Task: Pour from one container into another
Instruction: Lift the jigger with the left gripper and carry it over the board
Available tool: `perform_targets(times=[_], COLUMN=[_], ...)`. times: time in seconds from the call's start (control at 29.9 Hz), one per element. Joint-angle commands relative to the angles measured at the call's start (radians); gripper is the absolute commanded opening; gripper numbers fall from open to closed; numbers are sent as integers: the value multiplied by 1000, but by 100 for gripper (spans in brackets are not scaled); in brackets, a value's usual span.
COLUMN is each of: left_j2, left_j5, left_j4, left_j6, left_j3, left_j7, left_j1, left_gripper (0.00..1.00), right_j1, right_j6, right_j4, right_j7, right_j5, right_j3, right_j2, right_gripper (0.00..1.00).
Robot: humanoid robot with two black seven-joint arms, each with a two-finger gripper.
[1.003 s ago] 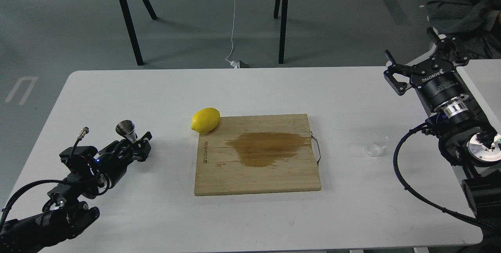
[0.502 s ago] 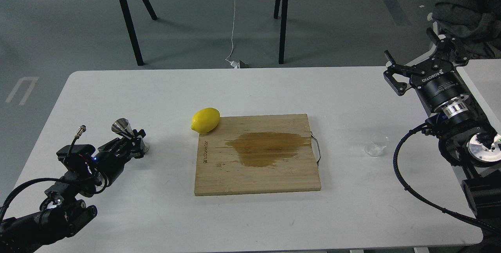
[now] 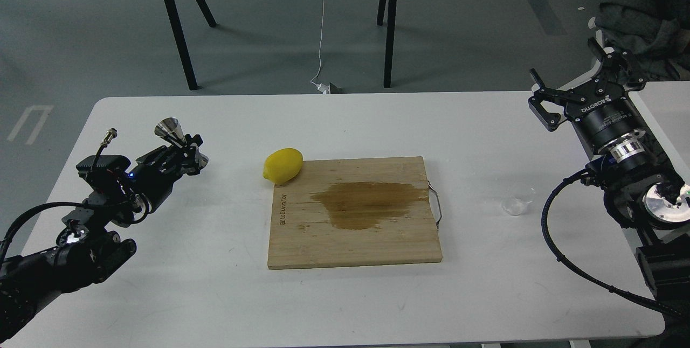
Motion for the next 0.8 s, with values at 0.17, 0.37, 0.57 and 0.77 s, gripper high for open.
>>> perform_targets(times=[0.17, 0.37, 0.57, 0.77], left_j2=[2, -21, -88, -193], left_j5=[1, 4, 13, 60], left_j4=[-98, -217, -322, -330], left_j6=[-97, -163, -176, -174], left_j3=[0, 0, 34, 106], left_j7=[0, 0, 0, 0], left_j1=[-166, -229, -241, -247], left_gripper=[14, 13, 13, 12], right_j1=[3, 11, 17, 15], right_j6=[0, 0, 0, 0], right_j4=[-3, -6, -9, -10], right_j7=[0, 0, 0, 0], right_j5=[-2, -2, -2, -2], right_j3=[0, 1, 1, -2], right_j2=[0, 0, 0, 0], right_gripper=[99, 99, 99, 99])
